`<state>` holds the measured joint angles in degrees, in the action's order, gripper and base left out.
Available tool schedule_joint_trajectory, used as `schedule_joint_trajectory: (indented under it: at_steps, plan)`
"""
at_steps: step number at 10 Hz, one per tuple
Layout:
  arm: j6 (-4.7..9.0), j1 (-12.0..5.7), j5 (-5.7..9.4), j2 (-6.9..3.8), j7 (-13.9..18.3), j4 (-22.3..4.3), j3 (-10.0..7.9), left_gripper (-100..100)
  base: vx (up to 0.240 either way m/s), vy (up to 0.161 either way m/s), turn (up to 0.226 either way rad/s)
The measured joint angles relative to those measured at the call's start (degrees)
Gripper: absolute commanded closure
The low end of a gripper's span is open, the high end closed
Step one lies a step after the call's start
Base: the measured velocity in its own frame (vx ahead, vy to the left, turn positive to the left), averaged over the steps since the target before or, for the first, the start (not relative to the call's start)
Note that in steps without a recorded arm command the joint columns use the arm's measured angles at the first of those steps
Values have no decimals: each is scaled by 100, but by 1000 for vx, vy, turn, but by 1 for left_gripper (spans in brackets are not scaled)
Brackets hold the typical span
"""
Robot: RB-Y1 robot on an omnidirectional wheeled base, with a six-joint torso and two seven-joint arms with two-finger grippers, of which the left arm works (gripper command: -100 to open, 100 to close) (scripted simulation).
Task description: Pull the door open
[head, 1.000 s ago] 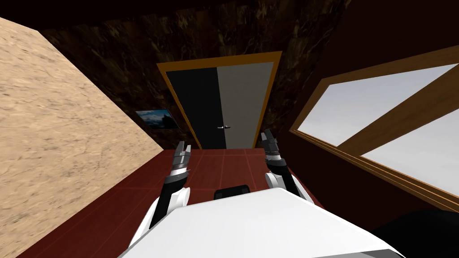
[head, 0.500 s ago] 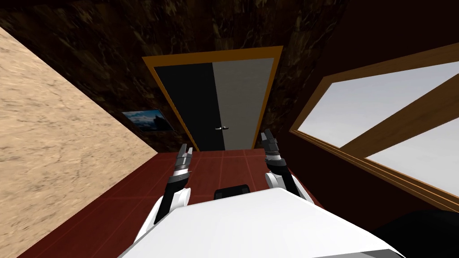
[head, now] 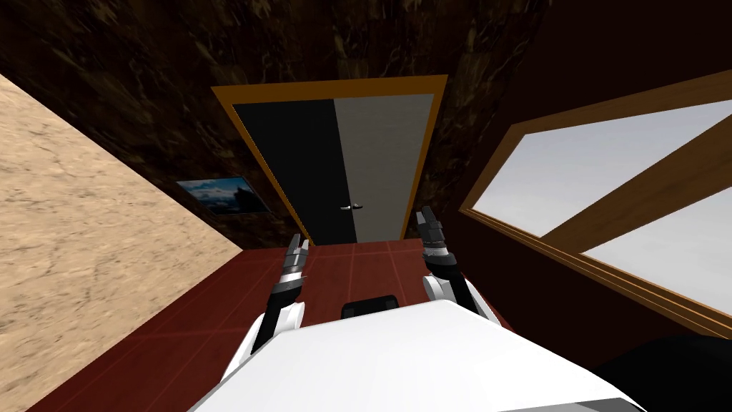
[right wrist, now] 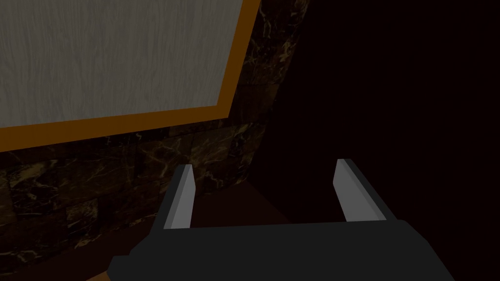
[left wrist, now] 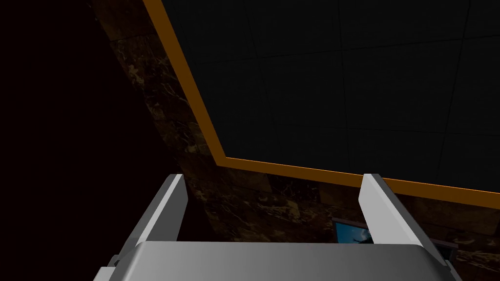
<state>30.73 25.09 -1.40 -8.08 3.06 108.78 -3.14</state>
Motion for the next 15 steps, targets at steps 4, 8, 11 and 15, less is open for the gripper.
schedule_joint_trajectory:
  at_steps: [4, 8, 11, 15]
  plan:
    - [128, -128, 64, -109, 121, -491, -39, -100, 106, -21, -60]
    - [330, -270, 117, -190, 225, -1086, -60, -100, 96, -17, -61]
    - [468, -344, 171, -283, 333, -1497, -93, -100, 104, -15, -63]
    - [685, -511, 228, -369, 442, -2132, -123, -100, 108, -14, -64]
